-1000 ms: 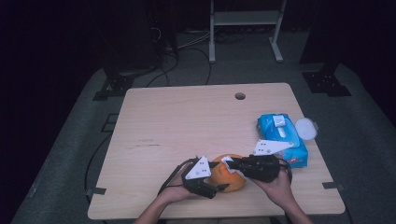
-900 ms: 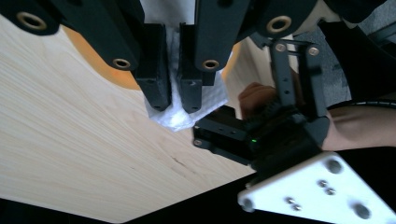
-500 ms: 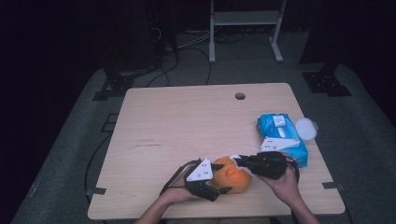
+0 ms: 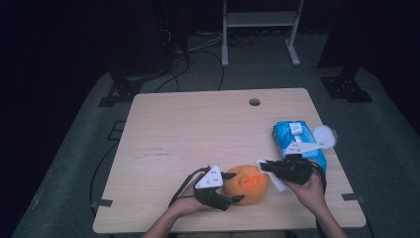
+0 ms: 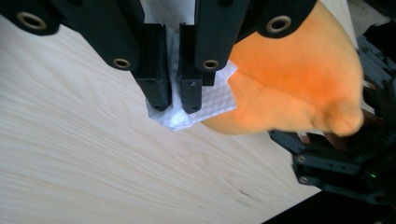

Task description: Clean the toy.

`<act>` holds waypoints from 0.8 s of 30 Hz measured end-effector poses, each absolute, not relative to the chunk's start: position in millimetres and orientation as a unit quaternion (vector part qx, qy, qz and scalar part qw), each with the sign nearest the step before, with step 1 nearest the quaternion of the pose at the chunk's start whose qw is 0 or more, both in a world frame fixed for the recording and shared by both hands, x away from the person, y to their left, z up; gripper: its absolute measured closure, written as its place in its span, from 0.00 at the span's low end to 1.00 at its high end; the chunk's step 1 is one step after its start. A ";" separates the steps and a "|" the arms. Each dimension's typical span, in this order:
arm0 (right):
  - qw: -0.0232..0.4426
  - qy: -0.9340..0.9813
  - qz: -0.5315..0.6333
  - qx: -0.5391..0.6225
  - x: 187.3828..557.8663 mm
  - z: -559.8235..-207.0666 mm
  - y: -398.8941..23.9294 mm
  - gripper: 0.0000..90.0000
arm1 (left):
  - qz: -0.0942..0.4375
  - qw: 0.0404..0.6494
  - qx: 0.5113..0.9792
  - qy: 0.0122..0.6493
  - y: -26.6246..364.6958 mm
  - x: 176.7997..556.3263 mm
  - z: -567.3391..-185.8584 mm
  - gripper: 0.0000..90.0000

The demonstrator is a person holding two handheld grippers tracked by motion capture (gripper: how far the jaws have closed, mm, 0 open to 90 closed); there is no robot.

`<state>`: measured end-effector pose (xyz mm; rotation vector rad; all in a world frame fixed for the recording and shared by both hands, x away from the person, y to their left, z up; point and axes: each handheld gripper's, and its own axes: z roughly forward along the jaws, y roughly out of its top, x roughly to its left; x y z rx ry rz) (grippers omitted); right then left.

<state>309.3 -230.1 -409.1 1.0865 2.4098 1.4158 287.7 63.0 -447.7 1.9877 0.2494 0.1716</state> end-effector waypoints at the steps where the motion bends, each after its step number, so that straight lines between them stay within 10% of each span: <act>1: 0.073 0.802 0.470 0.362 308.7 -408.7 -230.3 0.93 | 0.070 0.537 0.834 0.108 63.8 288.4 -447.7 0.32; 24: 0.103 0.816 0.496 0.277 280.5 -382.9 -188.9 0.92 | 0.069 0.547 0.814 0.183 57.0 296.5 -448.2 0.34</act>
